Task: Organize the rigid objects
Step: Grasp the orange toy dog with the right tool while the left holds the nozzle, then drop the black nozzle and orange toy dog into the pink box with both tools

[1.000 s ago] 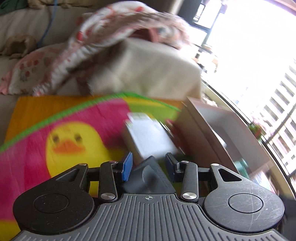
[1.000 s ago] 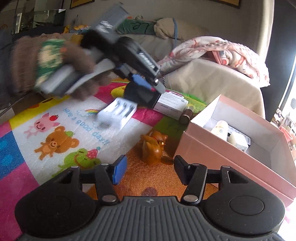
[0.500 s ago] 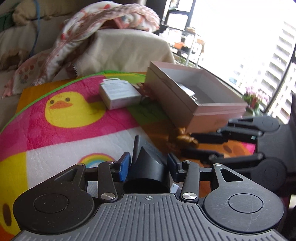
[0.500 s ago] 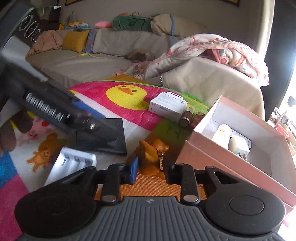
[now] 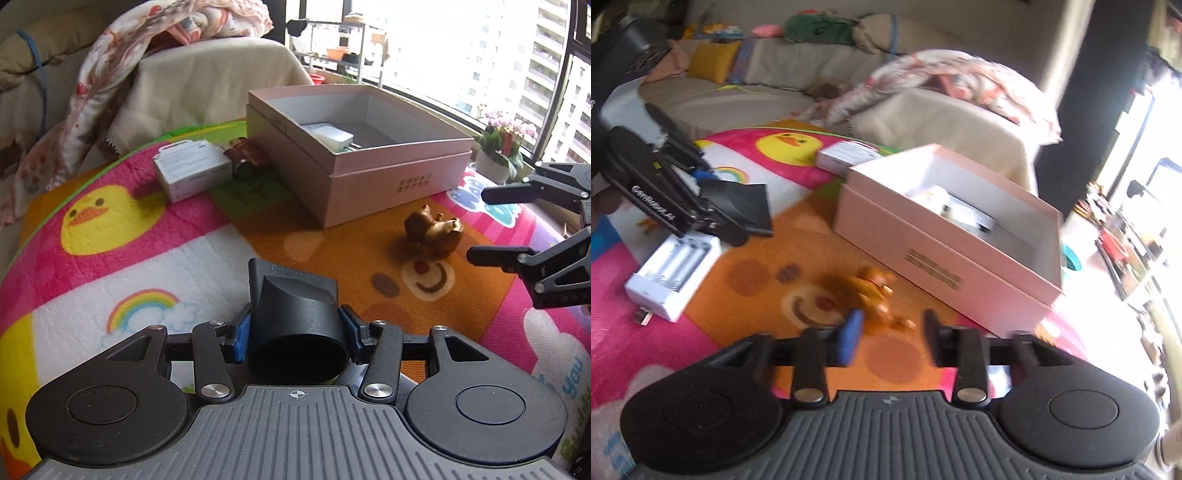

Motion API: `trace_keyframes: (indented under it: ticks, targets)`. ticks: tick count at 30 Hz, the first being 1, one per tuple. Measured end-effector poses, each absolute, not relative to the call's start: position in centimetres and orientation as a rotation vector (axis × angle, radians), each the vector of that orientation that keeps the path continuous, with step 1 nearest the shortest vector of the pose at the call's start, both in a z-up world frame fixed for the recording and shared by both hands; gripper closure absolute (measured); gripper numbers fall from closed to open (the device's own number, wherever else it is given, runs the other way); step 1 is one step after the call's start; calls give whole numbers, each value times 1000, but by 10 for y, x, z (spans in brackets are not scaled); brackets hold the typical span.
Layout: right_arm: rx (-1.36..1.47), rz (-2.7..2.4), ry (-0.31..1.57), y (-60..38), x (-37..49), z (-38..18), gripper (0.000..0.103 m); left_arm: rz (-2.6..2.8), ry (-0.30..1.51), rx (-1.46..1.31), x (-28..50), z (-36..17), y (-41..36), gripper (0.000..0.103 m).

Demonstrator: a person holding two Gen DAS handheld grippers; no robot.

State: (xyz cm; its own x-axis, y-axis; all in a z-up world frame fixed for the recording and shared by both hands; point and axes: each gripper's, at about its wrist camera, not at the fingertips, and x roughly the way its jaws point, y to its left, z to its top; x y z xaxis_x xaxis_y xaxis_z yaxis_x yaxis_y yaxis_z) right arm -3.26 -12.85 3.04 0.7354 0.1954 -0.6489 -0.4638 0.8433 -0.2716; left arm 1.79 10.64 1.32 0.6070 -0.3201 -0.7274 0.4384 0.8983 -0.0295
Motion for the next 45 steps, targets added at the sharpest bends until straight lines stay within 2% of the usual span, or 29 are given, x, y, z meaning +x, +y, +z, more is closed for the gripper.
trace_keyframes:
  ticks: [1,7,15,17,20,26,28,29,30,37,45]
  targets:
    - [-413,369,651,-131,-32,31,32,-442,804,153,17,14,105,50]
    - [-336,370,678,-124,-16,25,32,-426,775,74,9,26,102,50]
    - [-553,182,576,-132,-20,9,31,-360,796,-103,-12,41,112,50]
    - [-450,235,619,-145,-21,17,31,-380,812,-135,-14,38,110,50]
    - [-303,307,682,-153,-16,24,23,-417,833,-107,-16,32,96,50]
    - [-191,268,727,-146,18,14,23,-466,846,-52,-30,30,73,50]
    - [-169,296,769,-145,23,13,38,-477,847,-35,-37,31,68,50]
    - [-176,306,775,-144,22,14,51,-489,848,-27,-40,32,66,50]
    - [-194,324,778,-143,19,17,54,-504,850,-17,-44,33,64,50]
    - [-262,421,700,-157,-33,60,54,-597,787,33,-40,65,47,50]
    - [-308,310,432,-167,-21,132,54,-598,547,-54,53,141,28,50]
